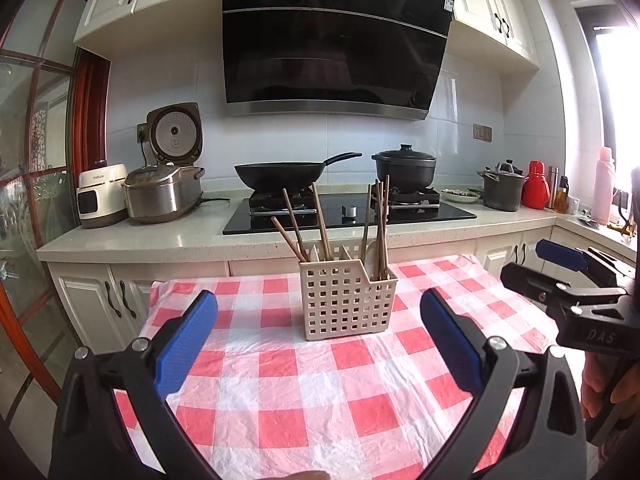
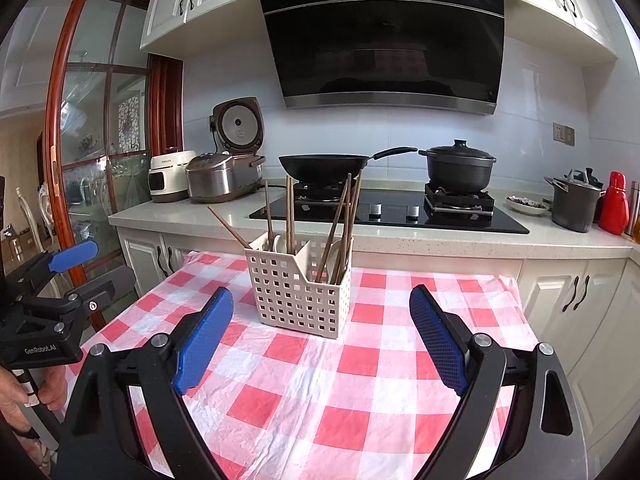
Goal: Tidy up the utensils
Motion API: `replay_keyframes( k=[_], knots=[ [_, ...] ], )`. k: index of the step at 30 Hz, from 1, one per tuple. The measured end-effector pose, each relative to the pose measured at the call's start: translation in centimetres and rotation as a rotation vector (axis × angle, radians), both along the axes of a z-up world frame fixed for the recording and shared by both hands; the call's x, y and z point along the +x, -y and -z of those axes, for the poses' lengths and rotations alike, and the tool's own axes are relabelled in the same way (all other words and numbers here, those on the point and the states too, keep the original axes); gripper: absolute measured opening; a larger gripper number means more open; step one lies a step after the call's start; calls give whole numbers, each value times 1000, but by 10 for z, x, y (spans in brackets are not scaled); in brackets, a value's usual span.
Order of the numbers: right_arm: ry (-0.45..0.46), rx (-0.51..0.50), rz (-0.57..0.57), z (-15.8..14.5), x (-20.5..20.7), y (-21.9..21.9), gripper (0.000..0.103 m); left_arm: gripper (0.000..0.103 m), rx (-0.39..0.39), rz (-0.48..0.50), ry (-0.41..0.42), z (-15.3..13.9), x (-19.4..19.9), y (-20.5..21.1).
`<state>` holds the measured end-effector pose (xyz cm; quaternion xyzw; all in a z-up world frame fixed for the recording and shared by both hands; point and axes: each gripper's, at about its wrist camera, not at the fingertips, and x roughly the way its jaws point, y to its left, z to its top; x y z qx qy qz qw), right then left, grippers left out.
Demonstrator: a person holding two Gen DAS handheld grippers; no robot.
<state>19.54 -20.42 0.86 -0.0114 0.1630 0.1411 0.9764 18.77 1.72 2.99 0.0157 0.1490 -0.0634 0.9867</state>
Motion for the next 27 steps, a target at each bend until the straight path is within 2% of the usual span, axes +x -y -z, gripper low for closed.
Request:
replay_keyframes(
  k=[8,27],
  knots=[
    [5,-1,-6,-1,-2,0,85,98,-12,-10,31,-2,-5,-1],
    [-8,1,-9,3,-2,-6,85,98,-7,-14,-9,6,-4,-1]
  ],
)
